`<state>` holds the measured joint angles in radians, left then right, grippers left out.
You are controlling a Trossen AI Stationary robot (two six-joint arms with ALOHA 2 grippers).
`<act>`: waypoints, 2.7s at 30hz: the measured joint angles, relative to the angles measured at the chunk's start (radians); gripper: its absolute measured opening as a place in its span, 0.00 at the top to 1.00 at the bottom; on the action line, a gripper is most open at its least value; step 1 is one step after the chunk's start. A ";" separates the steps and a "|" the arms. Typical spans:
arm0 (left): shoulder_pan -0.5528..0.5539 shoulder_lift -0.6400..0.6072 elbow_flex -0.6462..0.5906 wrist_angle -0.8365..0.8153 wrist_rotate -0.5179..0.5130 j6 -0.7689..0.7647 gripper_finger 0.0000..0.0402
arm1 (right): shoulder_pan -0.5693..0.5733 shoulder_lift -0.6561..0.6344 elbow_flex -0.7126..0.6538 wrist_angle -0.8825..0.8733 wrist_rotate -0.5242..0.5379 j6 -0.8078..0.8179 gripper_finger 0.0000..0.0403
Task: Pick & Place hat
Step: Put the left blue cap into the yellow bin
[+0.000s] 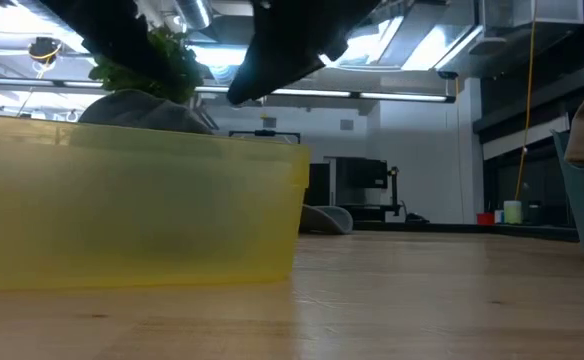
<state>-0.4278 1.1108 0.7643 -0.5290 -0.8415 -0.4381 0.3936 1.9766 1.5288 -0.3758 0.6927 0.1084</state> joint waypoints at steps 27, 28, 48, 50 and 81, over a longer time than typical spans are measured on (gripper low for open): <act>0.350 -0.029 0.000 -0.253 0.293 0.686 0.98 | -0.056 0.000 0.000 -0.135 -0.022 0.242 0.40; 0.360 -0.029 0.000 -0.253 0.304 0.755 0.98 | -0.056 0.000 0.000 -0.135 -0.022 0.235 0.40; 0.550 0.099 -0.025 -0.396 0.290 1.073 0.71 | -0.056 0.000 0.000 -0.139 -0.023 0.222 0.40; 0.568 0.130 -0.025 -0.391 0.290 1.073 0.65 | -0.056 0.000 0.000 -0.139 -0.028 0.222 0.40; 0.609 0.375 -0.026 -0.284 0.257 1.324 0.55 | -0.053 0.001 0.000 -0.153 -0.086 0.228 0.40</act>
<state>0.1815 1.4859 0.7387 -0.8127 -0.5844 0.8857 0.3401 1.9778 1.5284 -0.5285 0.6067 0.3359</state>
